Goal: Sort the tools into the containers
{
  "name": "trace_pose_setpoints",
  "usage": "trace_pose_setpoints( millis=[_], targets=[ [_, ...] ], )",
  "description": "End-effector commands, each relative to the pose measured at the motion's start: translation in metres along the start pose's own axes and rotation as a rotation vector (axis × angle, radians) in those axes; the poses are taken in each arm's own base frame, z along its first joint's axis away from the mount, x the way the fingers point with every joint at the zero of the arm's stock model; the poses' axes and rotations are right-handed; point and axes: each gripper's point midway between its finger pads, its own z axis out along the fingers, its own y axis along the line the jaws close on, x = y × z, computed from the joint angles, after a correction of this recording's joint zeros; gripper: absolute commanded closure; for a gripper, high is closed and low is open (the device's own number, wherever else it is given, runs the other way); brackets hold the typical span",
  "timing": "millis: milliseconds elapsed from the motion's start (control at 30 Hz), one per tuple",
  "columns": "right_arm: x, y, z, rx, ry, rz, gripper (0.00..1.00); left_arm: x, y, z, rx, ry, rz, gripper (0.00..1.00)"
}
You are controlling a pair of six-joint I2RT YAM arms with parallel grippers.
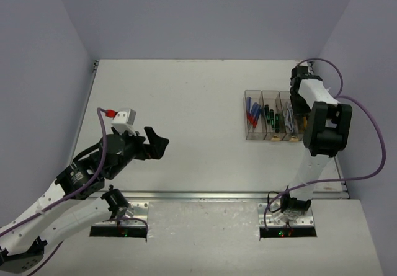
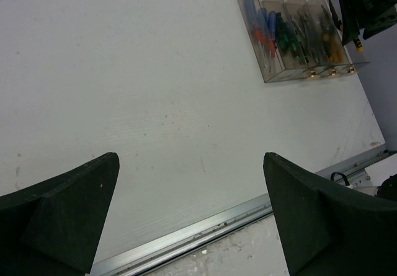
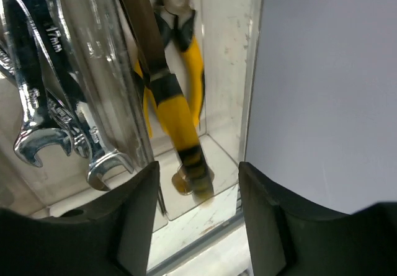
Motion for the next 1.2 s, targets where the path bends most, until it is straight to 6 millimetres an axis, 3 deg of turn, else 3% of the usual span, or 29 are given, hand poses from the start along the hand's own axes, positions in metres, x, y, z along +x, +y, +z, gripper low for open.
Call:
trace_pose_setpoints(
  millis=[0, 133, 233, 333, 433, 467, 500, 533, 567, 633, 700, 833, 933, 1167],
  targets=[
    [-0.029, -0.033, -0.026, 0.069, -0.092, 0.096, 0.37, -0.005, -0.008, 0.002, 0.032, -0.019, 0.007, 0.0],
    [-0.043, -0.042, -0.045, 0.051, -0.136, 0.16, 0.35, -0.006, -0.004, 0.002, 0.011, -0.023, 0.003, 0.0],
    [-0.046, -0.05, -0.076, 0.011, -0.182, 0.253, 0.32, -0.012, 0.008, 0.002, -0.064, -0.05, -0.024, 0.0],
    [-0.042, -0.049, -0.118, -0.065, -0.277, 0.312, 0.06, -0.017, 0.024, 0.002, -0.158, -0.066, -0.047, 0.0],
    [-0.032, -0.042, -0.176, -0.177, -0.449, 0.357, 0.01, -0.026, 0.041, 0.0, -0.259, -0.105, -0.074, 0.0],
    [-0.026, -0.026, -0.193, -0.242, -0.506, 0.341, 0.01, -0.033, 0.048, -0.003, -0.302, -0.136, -0.081, 0.0],
    [-0.016, -0.029, -0.221, -0.286, -0.597, 0.369, 0.01, -0.034, 0.053, -0.004, -0.334, -0.139, -0.073, 0.0],
    [-0.013, -0.014, -0.222, -0.337, -0.607, 0.346, 0.01, -0.039, 0.057, -0.007, -0.362, -0.157, -0.069, 0.0],
    [0.003, -0.011, -0.253, -0.411, -0.712, 0.349, 0.01, -0.047, 0.061, -0.01, -0.403, -0.174, -0.057, 0.0],
    [0.031, -0.005, -0.277, -0.506, -0.826, 0.352, 0.01, -0.061, 0.072, -0.016, -0.492, -0.216, -0.03, 0.0],
    [0.056, 0.008, -0.276, -0.565, -0.847, 0.339, 0.01, -0.067, 0.076, -0.018, -0.532, -0.23, -0.011, 0.0],
    [0.108, 0.01, -0.29, -0.619, -0.939, 0.327, 0.01, -0.084, 0.076, -0.022, -0.54, -0.301, 0.002, 0.0],
    [0.135, 0.009, -0.287, -0.596, -0.984, 0.324, 0.01, -0.076, 0.082, -0.024, -0.518, -0.325, 0.006, 0.0],
    [0.161, 0.012, -0.284, -0.588, -1.119, 0.337, 0.01, -0.069, 0.102, -0.048, -0.509, -0.415, -0.086, 0.0]
  ],
)
